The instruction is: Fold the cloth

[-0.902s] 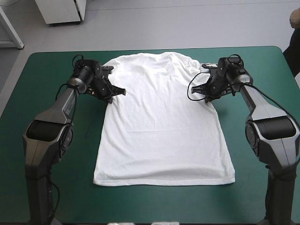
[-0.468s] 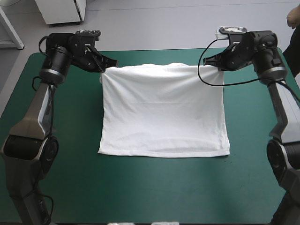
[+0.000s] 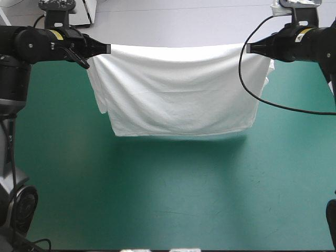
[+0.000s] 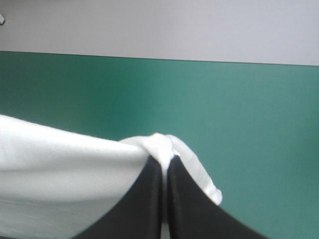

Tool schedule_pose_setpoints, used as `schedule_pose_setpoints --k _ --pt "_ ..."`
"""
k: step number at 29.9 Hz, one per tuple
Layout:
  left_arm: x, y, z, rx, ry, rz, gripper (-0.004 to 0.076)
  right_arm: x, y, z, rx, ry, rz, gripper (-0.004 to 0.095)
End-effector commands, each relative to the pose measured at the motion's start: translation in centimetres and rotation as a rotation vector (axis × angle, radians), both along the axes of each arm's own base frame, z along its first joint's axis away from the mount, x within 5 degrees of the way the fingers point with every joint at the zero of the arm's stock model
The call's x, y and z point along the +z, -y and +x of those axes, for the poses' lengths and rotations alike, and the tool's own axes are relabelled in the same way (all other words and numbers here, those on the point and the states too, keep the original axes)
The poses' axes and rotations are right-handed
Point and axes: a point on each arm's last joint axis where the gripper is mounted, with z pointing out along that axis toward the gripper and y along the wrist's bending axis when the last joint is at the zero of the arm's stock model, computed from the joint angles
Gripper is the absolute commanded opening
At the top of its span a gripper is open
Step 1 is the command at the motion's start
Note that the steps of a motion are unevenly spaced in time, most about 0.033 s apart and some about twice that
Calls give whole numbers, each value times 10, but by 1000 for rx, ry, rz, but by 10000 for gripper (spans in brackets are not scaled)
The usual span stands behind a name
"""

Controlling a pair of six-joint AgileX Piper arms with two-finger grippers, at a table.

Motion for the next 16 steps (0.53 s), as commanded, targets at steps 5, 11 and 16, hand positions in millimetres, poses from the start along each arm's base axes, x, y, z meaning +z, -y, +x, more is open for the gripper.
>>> schedule_pose_setpoints --k 5,11,16 --pt "52 -6 -49 -9 242 -65 -10 41 8 -40 -9 193 14 -17" --pt "42 -3 -29 -4 235 -65 -10 37 7 -20 -27 243 7 -17" --pt "32 3 6 14 311 -83 -10 29 8 15 -64 324 -26 -17"
